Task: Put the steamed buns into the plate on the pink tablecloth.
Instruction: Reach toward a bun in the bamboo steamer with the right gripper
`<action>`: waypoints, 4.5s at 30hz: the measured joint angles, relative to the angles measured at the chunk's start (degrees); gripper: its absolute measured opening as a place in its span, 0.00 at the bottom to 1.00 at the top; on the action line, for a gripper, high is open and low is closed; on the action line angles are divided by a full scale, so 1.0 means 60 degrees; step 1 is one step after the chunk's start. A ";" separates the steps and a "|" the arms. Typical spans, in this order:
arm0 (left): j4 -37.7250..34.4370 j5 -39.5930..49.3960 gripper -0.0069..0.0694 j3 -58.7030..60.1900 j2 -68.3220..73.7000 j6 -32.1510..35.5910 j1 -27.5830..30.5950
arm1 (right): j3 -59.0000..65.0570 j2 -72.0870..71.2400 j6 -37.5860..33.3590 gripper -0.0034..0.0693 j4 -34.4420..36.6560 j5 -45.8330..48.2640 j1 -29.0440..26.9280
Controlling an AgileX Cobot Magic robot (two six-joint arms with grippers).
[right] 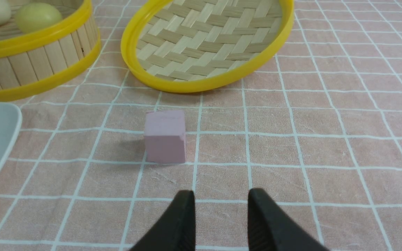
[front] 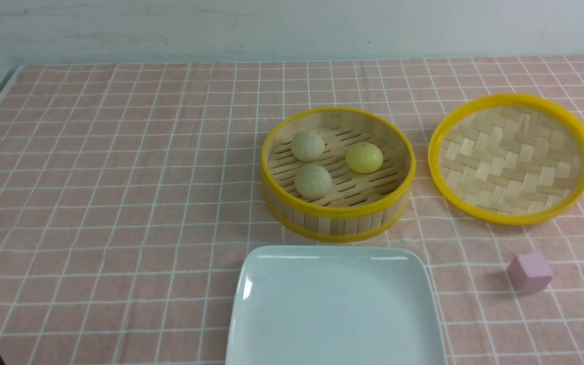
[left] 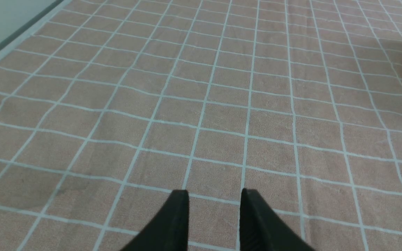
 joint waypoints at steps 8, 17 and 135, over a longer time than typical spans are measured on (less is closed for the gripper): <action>0.0000 0.0000 0.41 0.0000 0.0000 0.0000 0.0000 | 0.0000 0.0000 0.0000 0.38 0.0000 0.0000 0.0000; 0.0000 0.0000 0.41 0.0000 0.0000 0.0000 0.0000 | 0.0000 0.0000 0.0000 0.38 0.0000 0.0000 0.0000; -0.4130 0.5371 0.15 -0.6300 0.9230 0.1540 -0.0028 | -1.6599 2.0466 -0.4296 0.13 0.3384 0.2747 0.2831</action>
